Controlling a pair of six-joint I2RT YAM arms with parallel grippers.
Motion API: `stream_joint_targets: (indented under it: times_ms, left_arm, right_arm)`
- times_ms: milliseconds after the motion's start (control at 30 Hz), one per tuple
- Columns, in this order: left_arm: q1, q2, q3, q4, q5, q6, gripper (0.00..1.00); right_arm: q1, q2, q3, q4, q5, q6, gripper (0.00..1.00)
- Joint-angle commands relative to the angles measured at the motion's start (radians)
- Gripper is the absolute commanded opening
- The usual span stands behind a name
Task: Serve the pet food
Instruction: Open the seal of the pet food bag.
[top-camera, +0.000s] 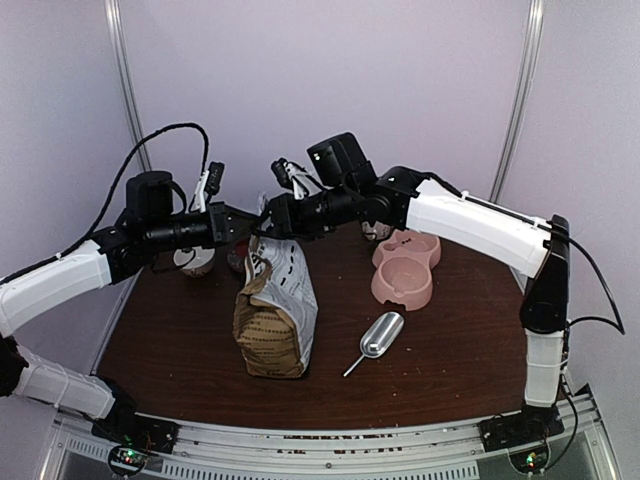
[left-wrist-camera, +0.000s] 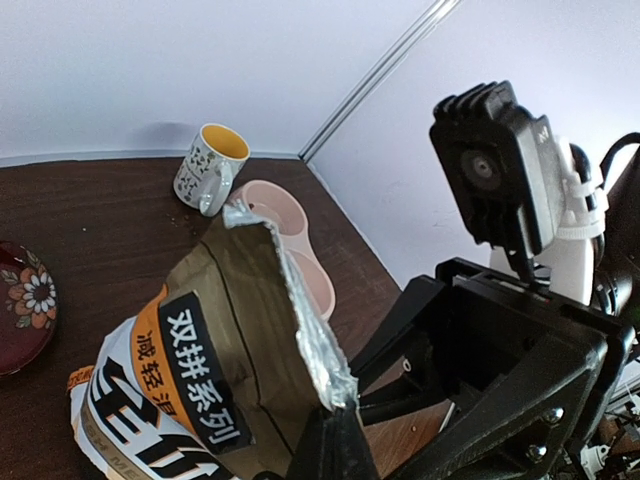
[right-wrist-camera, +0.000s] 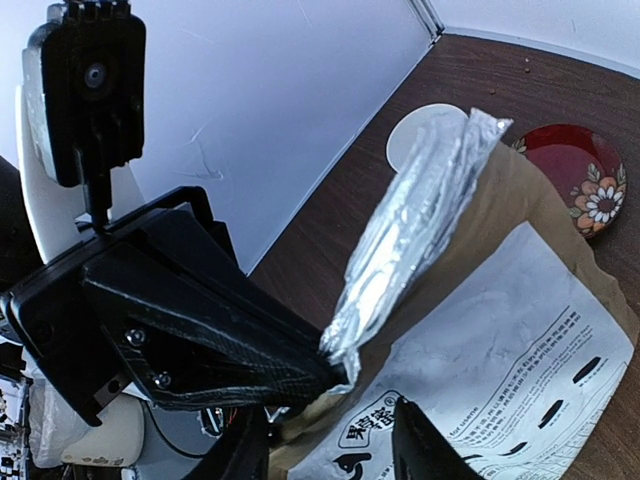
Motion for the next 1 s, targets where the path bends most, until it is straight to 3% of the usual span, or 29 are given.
stream_joint_targets:
  times_ms: [0, 167, 533, 733, 967]
  left_arm:
    - [-0.013, 0.018, 0.016, -0.015, 0.031, -0.006, 0.0]
    - [-0.014, 0.019, 0.013, -0.017, 0.026, -0.007, 0.0]
    - [-0.016, 0.014, 0.01, -0.02, 0.025, -0.004, 0.0]
    - [-0.023, 0.02, 0.01, -0.016, 0.032, -0.002, 0.0]
    - [-0.03, 0.013, 0.025, -0.063, 0.031, 0.033, 0.0]
  right_arm:
    - [0.005, 0.023, 0.022, 0.02, -0.001, -0.005, 0.38]
    - [0.003, 0.022, 0.015, 0.022, 0.002, -0.01, 0.2]
    - [-0.008, -0.001, -0.044, 0.045, 0.008, -0.019, 0.01]
    - [-0.008, 0.012, -0.026, 0.03, 0.005, -0.053, 0.0]
    - [-0.009, 0.034, 0.08, -0.192, 0.227, -0.216, 0.0]
